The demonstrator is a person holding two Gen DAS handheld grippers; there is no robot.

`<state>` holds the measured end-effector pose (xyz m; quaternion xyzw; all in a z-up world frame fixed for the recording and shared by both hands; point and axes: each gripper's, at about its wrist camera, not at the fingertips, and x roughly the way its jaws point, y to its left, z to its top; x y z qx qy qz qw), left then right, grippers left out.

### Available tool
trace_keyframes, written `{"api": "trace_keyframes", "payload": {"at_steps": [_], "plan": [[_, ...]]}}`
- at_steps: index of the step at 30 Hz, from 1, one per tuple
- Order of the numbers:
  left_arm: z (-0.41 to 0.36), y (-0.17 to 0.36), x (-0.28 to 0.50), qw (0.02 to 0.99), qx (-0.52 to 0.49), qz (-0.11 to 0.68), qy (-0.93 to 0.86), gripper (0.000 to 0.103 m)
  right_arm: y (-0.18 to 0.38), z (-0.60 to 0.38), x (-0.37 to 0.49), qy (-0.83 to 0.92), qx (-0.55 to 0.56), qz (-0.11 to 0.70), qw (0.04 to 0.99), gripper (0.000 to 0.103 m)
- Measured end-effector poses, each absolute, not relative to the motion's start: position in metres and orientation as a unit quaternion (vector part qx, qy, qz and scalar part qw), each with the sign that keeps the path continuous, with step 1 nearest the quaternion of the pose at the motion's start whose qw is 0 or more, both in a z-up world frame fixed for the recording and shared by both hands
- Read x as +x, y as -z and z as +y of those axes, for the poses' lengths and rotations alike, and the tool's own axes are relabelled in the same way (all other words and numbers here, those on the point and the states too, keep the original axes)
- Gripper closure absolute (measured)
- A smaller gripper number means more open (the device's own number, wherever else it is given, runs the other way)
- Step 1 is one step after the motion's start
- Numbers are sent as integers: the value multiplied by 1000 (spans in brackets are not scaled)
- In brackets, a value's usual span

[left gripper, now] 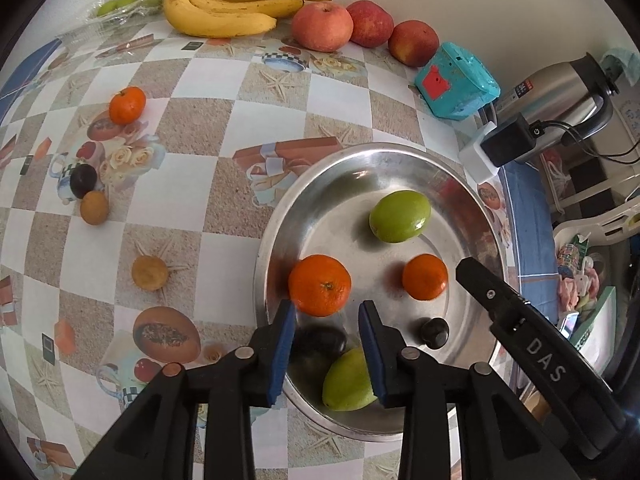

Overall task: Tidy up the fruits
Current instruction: 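Open both grippers to drop the orange and dark plum into the plate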

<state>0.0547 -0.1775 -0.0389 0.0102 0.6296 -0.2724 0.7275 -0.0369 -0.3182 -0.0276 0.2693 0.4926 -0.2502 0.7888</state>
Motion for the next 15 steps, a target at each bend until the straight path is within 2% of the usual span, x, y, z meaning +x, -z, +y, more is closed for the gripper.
{"api": "trace_keyframes", "payload": {"at_steps": [5, 9, 13, 15], "plan": [[-173, 36, 60, 730, 0, 628, 270, 66, 19, -319, -38, 252, 267, 486, 793, 62], [-165, 35, 67, 736, -11, 626, 256, 57, 20, -319, -39, 252, 268, 488, 791, 62], [-155, 36, 76, 740, -22, 628, 241, 53, 26, -319, -37, 250, 272, 495, 787, 61], [-150, 37, 80, 742, -28, 629, 230, 48, 30, -319, -35, 248, 274, 501, 782, 59]]}}
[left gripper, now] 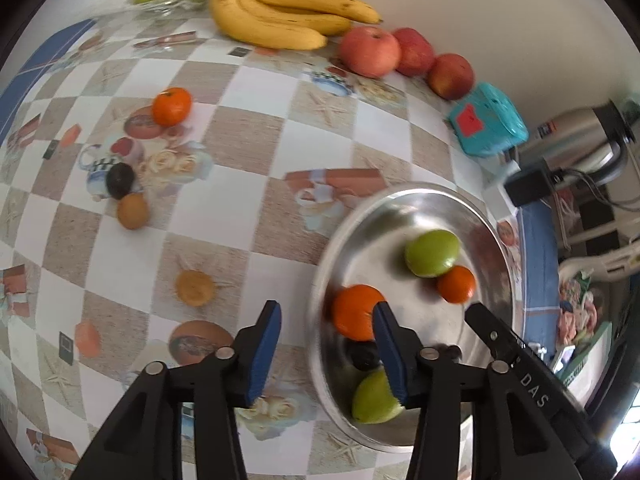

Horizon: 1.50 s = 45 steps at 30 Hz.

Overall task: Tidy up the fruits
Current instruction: 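Open both grippers to drop the orange and dark plum into the plate, then raise both open grippers away from the steel plate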

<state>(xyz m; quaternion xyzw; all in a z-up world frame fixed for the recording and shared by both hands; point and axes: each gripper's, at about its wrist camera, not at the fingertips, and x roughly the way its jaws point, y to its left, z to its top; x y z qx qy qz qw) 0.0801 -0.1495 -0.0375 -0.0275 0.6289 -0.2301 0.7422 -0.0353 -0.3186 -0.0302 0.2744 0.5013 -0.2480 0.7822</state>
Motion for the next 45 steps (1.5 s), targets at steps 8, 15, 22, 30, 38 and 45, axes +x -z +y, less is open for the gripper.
{"api": "trace_keyframes", "payload": {"at_steps": [8, 15, 22, 30, 38, 45], "plan": [[-128, 39, 95, 756, -37, 624, 193, 36, 33, -312, -29, 243, 267, 511, 780, 58], [-113, 37, 104, 762, -51, 622, 173, 35, 29, -302, -22, 223, 271, 511, 785, 58], [-105, 36, 108, 765, -62, 620, 163, 33, 19, -287, -14, 205, 256, 508, 796, 58], [-103, 34, 110, 768, -63, 617, 162, 28, 11, -280, -11, 205, 243, 503, 803, 54], [-97, 34, 111, 781, -61, 606, 141, 0, 12, -278, -9, 222, 217, 504, 806, 21], [-98, 34, 111, 789, -43, 599, 132, 0, 14, -281, -10, 227, 222, 500, 805, 20]]}}
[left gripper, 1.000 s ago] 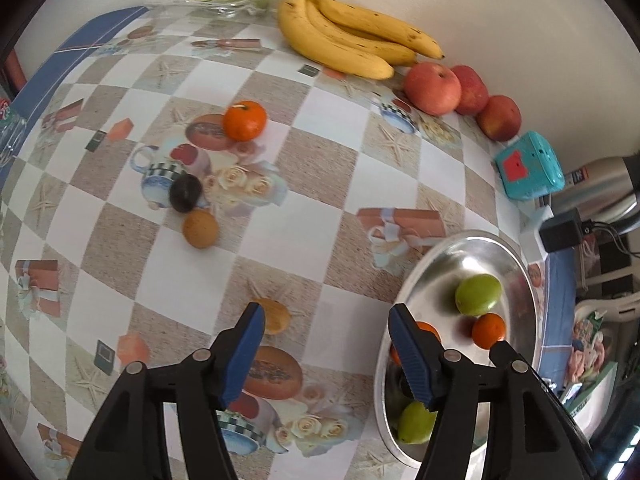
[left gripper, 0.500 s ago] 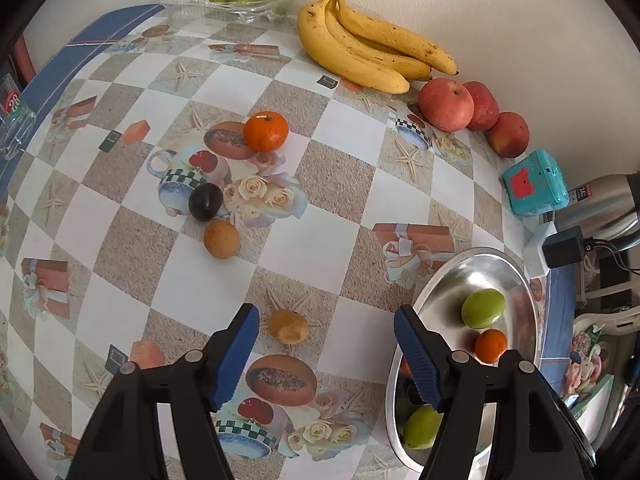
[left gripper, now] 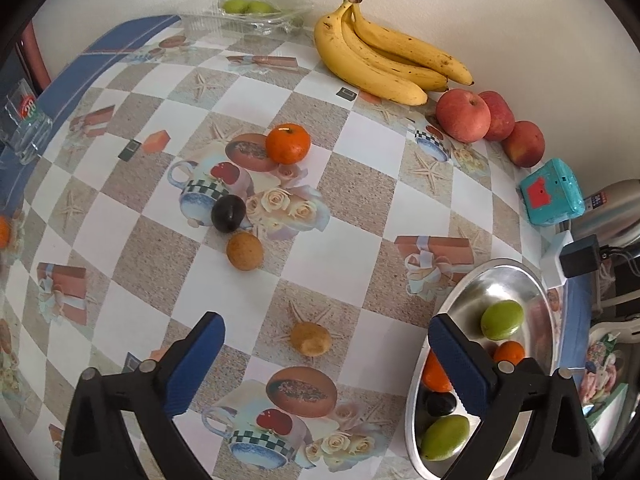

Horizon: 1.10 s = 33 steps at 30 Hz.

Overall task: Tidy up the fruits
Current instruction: 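Raise both open grippers away from the steel plate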

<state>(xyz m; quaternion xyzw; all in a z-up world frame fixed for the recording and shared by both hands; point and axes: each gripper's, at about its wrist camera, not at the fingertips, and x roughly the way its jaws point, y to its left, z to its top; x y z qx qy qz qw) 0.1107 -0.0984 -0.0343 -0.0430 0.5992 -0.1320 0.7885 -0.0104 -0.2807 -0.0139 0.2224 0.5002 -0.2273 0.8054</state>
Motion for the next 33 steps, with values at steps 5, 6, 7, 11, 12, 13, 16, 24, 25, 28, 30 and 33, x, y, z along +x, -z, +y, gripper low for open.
{"api": "trace_keyframes", "payload": {"at_steps": [5, 6, 7, 11, 12, 13, 16, 24, 25, 28, 30, 33], "plan": [[-100, 31, 110, 800, -20, 586, 128, 0, 12, -281, -11, 230, 220, 492, 811, 7], [-100, 30, 110, 800, -19, 585, 129, 0, 11, -280, -11, 230, 220, 490, 812, 7], [-100, 30, 110, 800, -18, 585, 131, 0, 10, -281, -11, 230, 221, 488, 813, 7], [-103, 29, 110, 801, -13, 584, 135, 0, 11, -281, -11, 229, 228, 487, 811, 7], [-103, 29, 110, 801, -11, 583, 136, 0, 12, -282, -11, 231, 230, 488, 810, 7], [-103, 29, 109, 802, -11, 582, 136, 0, 13, -282, -12, 232, 232, 489, 808, 7], [-104, 29, 109, 801, -12, 583, 140, 0, 14, -283, -13, 234, 237, 489, 806, 7], [-104, 24, 109, 811, 4, 567, 143, 0, 14, -285, -15, 237, 251, 476, 809, 7], [-103, 23, 110, 812, 4, 566, 143, 0, 14, -284, -15, 237, 252, 475, 809, 7], [-100, 20, 111, 819, 12, 557, 136, 0, 13, -282, -12, 230, 262, 468, 812, 7], [-98, 18, 111, 824, 22, 551, 130, 0, 13, -278, -8, 221, 263, 465, 816, 7], [-93, 17, 115, 827, 31, 547, 127, 0, 13, -271, -1, 220, 248, 471, 818, 7]]}}
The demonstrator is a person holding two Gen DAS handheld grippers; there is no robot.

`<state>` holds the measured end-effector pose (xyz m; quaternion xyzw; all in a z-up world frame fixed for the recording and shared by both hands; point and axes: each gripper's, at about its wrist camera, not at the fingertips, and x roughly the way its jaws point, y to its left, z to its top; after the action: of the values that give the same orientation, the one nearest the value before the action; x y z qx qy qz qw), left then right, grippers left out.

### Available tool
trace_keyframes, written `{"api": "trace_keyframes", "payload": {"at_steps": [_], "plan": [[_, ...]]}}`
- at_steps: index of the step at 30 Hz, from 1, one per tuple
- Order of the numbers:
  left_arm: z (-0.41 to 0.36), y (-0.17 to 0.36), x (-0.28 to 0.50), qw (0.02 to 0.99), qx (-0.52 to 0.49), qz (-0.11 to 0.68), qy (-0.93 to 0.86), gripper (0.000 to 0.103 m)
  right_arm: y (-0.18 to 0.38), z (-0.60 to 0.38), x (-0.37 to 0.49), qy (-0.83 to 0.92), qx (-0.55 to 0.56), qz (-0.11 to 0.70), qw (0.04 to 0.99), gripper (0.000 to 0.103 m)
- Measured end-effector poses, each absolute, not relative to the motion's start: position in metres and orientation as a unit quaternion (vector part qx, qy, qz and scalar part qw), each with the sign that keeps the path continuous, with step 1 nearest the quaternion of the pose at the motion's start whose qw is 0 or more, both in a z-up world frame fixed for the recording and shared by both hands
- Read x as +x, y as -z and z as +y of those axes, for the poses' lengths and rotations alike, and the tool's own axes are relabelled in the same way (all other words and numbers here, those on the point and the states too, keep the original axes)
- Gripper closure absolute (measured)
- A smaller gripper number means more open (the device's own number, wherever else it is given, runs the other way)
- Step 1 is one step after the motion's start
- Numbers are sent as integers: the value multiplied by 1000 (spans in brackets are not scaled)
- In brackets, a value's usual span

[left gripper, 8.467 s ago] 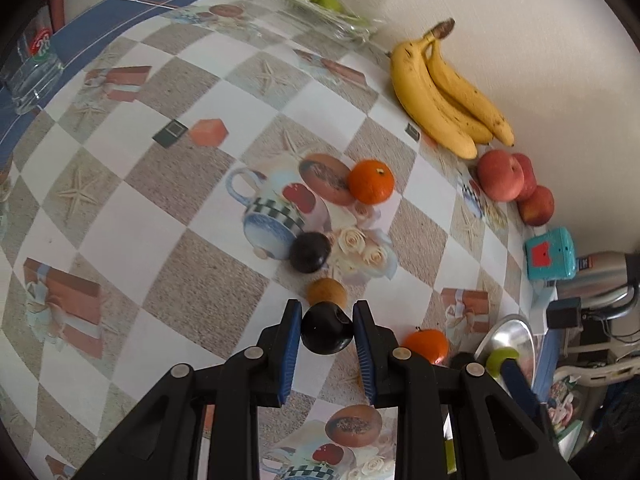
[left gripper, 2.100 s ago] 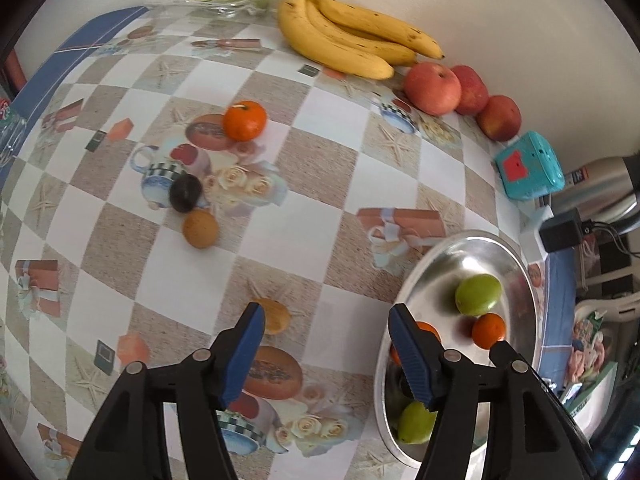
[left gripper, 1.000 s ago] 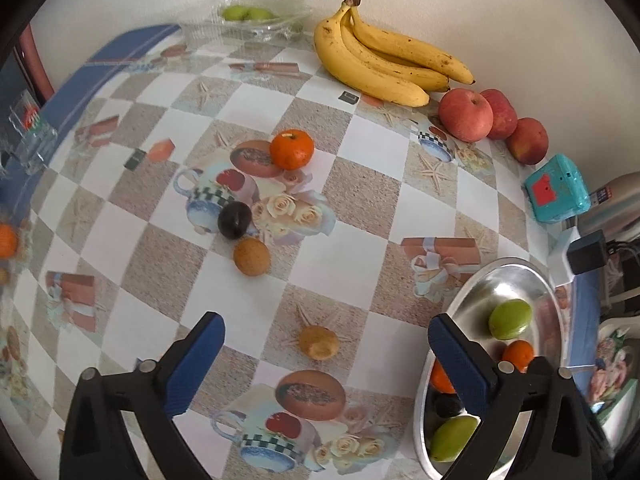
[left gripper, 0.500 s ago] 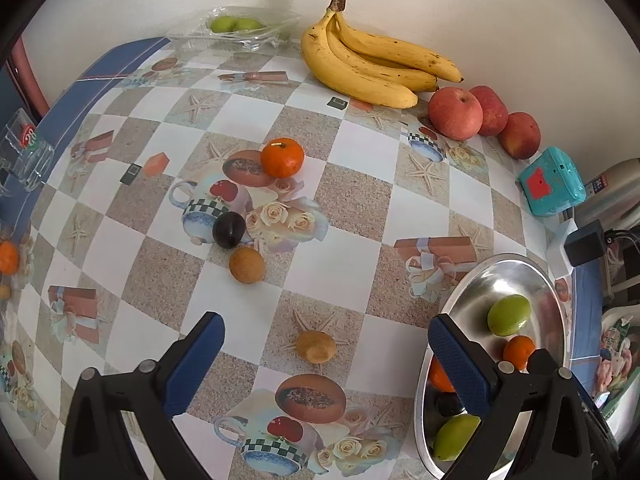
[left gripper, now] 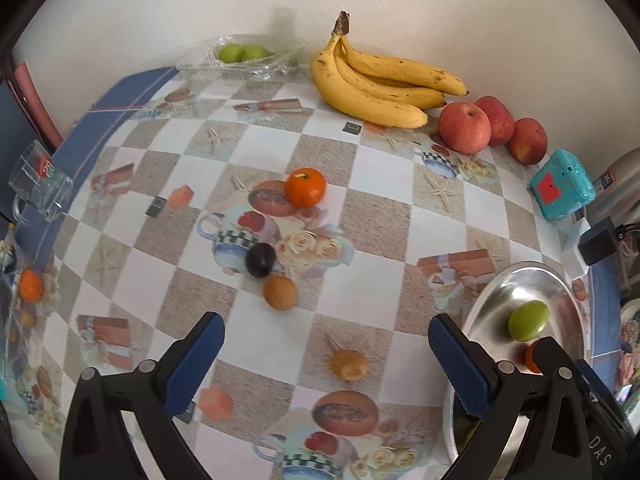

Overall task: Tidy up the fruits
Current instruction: 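Raise both open grippers away from the steel plate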

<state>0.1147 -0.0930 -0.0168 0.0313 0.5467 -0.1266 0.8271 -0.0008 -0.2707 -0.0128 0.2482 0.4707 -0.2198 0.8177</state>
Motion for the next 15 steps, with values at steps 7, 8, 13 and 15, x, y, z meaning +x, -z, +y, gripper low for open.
{"api": "trace_keyframes", "payload": {"at_steps": [7, 8, 13, 15], "plan": [[-65, 9, 130, 844, 37, 528, 88, 0, 12, -248, 18, 196, 222, 478, 827, 7], [-59, 9, 133, 846, 37, 526, 80, 0, 12, -242, 21, 189, 217, 478, 830, 7], [-38, 5, 141, 853, 48, 516, 57, 0, 13, -225, 35, 171, 205, 482, 835, 7], [-29, 2, 145, 857, 49, 511, 49, 0, 13, -217, 39, 162, 200, 484, 836, 7]]}}
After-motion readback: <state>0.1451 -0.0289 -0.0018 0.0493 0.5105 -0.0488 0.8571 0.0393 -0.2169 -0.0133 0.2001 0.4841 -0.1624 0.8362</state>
